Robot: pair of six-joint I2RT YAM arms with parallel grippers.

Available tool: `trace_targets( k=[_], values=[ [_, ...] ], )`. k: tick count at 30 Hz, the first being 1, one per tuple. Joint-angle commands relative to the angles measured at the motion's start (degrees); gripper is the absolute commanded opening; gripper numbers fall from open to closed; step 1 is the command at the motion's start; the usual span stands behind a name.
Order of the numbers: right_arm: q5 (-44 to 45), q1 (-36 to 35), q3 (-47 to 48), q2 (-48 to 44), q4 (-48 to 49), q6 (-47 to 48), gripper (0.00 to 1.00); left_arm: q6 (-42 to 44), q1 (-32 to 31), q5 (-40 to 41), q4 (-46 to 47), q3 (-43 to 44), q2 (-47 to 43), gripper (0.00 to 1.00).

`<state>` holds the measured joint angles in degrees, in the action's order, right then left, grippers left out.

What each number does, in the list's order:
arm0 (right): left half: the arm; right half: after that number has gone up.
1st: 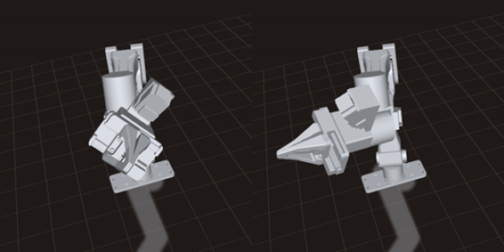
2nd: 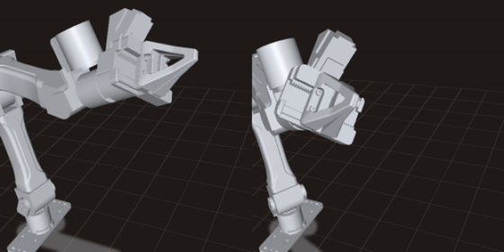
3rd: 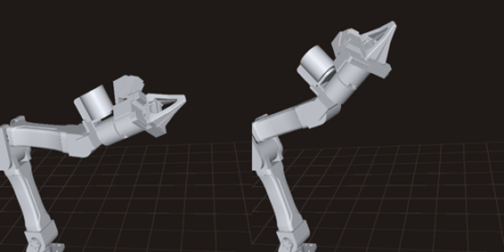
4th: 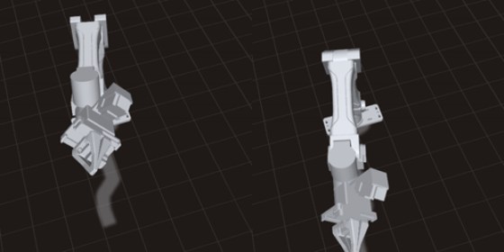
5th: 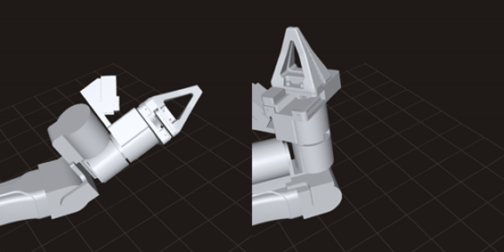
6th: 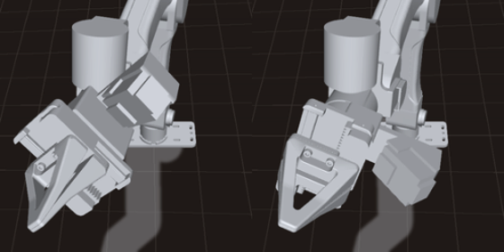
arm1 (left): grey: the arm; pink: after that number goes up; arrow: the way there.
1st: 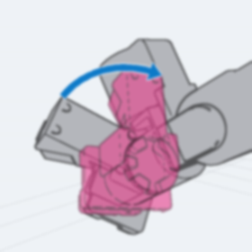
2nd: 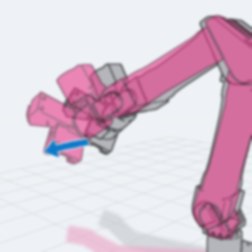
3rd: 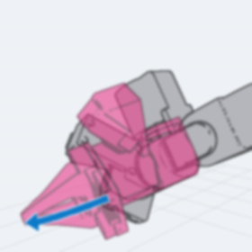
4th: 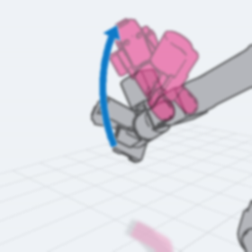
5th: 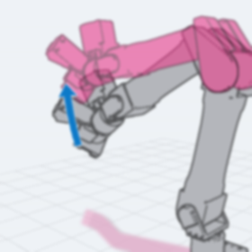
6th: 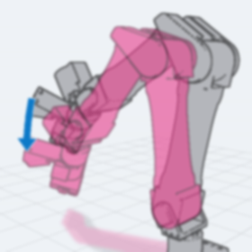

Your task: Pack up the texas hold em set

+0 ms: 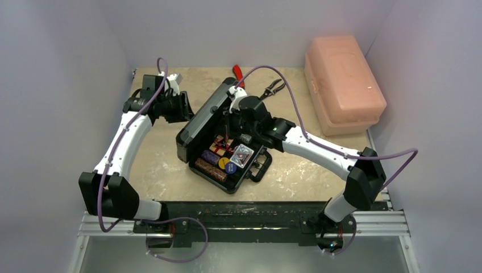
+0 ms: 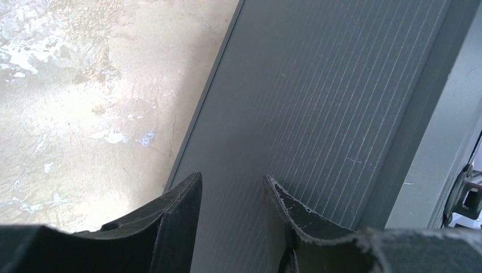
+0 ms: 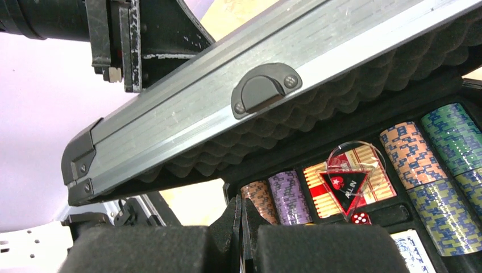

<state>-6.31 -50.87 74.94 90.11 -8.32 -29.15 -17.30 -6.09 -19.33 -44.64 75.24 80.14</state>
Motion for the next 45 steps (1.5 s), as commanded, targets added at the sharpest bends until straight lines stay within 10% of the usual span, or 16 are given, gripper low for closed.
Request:
trace_targets(
  k=[1,32,45],
  values=[
    [1.7,-0.5,3.6,0.4,0.0,-0.7,0.00,1.6,-0.9,-1.2,0.1,0.3,-1.6,0.43],
    [6.3,-2.2,0.8,-3.8,-5.0,-3.7,0.00,3.6,-6.4,-2.3,-0.9,0.8,-3.5,0.43],
    [18.5,-2.2,-3.3,-19.9,-17.8,-3.4,0.00,3.7,-6.5,-2.0,-1.0,0.9,-3.8,0.43]
  ],
)
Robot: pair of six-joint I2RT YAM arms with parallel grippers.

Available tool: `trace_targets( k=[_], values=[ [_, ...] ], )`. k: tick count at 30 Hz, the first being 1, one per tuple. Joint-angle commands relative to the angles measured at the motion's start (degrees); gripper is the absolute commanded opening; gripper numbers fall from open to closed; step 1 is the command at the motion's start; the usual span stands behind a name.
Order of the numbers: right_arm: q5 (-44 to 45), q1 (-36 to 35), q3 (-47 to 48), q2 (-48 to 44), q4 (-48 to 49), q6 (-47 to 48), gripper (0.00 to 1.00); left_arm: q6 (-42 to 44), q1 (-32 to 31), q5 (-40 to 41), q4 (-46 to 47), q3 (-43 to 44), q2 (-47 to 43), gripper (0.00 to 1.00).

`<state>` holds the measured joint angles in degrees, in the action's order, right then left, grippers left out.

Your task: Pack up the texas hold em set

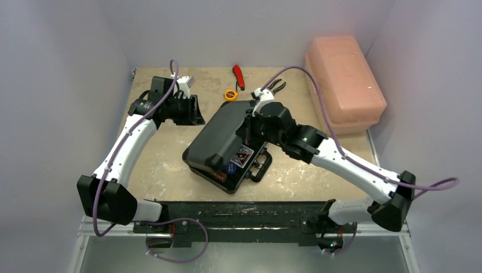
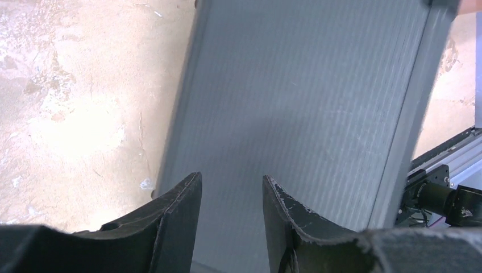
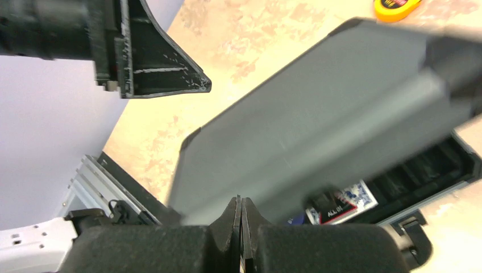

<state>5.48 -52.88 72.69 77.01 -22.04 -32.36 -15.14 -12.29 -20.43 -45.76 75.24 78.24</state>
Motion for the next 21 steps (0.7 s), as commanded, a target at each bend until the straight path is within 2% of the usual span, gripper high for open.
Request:
trace_targets(
  k=[1,6,12,14,18,21],
  values=[
    [7.4,-0.2,-1.3,-8.3,-4.6,0.0,0.00,1.5,-0.3,-0.9,0.1,0.9,-1.9,0.43],
    [13.5,-0.2,-2.0,-13.5,-6.5,0.4,0.00,1.3,-0.3,-0.8,0.3,0.8,-1.9,0.43],
    [16.6,-0.1,-3.4,-14.2,-6.7,-0.1,0.00,1.4,-0.7,0.0,0.5,0.4,-2.7,0.45],
    [17.8,-0.1,-4.3,-14.2,-6.6,-0.7,0.00,1.6,-1.0,0.0,1.3,-0.3,-3.7,0.52],
    [18.4,-0.1,-6.0,-14.7,-5.5,-1.4,0.00,1.4,-1.7,1.1,3.2,-2.1,-6.2,0.73],
    [18.5,-0.1,-7.0,-14.9,-4.6,-1.4,0.00,1.3,-2.4,0.2,4.1,-2.7,-7.2,0.80]
  ],
)
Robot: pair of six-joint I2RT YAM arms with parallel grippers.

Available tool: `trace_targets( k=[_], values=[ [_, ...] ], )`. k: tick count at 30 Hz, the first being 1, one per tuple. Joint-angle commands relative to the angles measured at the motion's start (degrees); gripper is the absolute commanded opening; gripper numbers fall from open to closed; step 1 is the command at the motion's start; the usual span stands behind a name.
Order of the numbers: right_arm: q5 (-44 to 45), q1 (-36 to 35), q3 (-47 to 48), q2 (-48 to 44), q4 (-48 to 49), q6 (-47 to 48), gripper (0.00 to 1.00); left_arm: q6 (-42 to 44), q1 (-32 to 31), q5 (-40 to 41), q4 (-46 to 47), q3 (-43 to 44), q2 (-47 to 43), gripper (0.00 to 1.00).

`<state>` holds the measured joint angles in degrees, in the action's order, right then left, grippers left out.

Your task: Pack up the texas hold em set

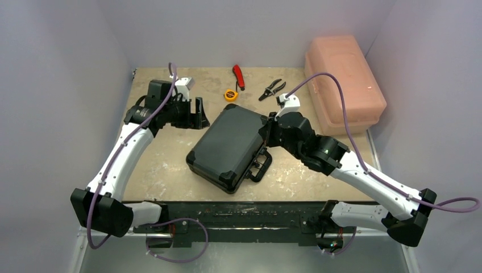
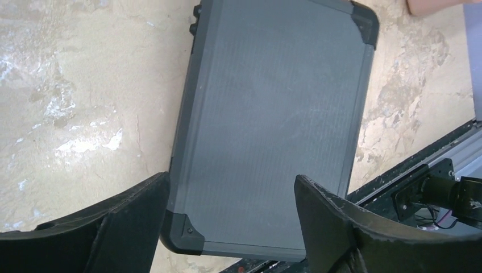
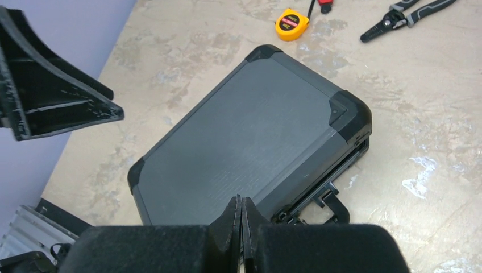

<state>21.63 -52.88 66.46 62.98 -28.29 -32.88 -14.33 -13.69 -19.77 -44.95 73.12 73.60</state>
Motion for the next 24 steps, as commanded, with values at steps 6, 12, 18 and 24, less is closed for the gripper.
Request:
trace_targets(
  k=[6,12,18,24],
  values=[
    [3.5,-0.1,-2.5,-1.0,1.9,-0.9,0.00,-0.6,-3.7,-0.3,3.0,-0.7,-2.6,0.76],
    [4.0,0.0,-6.1,-2.7,4.4,-0.4,0.11,-3.2,-6.3,0.5,4.0,-3.9,-3.8,0.67],
    [3.4,0.7,-7.7,-2.4,4.5,-0.6,0.13,-4.0,-10.3,2.9,4.4,-5.8,-4.7,0.61],
    [2.9,2.0,-11.8,-3.1,5.0,-1.3,0.10,-4.7,-14.3,3.9,4.5,-5.0,-3.8,0.53]
  ],
)
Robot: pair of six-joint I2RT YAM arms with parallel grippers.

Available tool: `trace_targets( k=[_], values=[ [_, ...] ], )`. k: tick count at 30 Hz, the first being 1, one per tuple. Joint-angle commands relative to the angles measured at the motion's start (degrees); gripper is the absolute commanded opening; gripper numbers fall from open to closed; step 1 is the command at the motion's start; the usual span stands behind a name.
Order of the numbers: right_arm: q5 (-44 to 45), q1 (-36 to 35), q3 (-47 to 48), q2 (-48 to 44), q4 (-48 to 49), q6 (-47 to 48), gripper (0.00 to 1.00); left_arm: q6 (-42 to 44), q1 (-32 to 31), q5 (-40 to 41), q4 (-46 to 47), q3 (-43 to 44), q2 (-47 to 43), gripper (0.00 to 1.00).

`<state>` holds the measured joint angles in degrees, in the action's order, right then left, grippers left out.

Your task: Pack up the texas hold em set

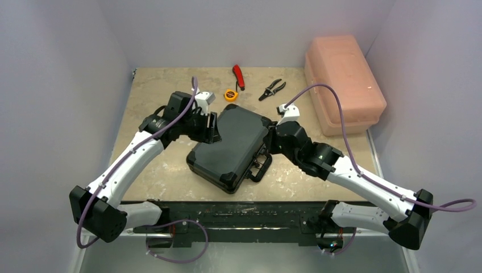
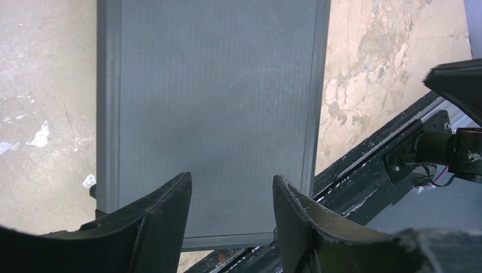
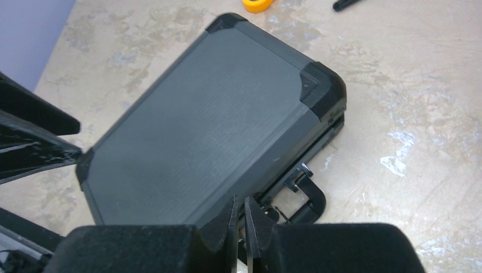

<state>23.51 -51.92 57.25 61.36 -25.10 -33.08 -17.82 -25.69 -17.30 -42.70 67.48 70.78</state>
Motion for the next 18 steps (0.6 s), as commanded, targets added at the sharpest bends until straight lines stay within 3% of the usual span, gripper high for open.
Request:
trace_targets(
  k=[1,7,18],
  values=[
    [0.8,1.3,-3.5,-1.6,1.8,-1.5,0.09,-1.2,-3.0,1.7,2.1,0.9,-0.7,0.52],
    [0.2,3.7,-8.8,-2.0,1.5,-3.1,0.00,-1.4,-6.7,3.7,2.6,1.5,1.0,0.49],
    [-1.7,7.8,-17.1,-6.1,1.0,-7.6,0.00,-1.3,-13.0,7.4,3.9,2.5,5.7,0.39]
  ],
)
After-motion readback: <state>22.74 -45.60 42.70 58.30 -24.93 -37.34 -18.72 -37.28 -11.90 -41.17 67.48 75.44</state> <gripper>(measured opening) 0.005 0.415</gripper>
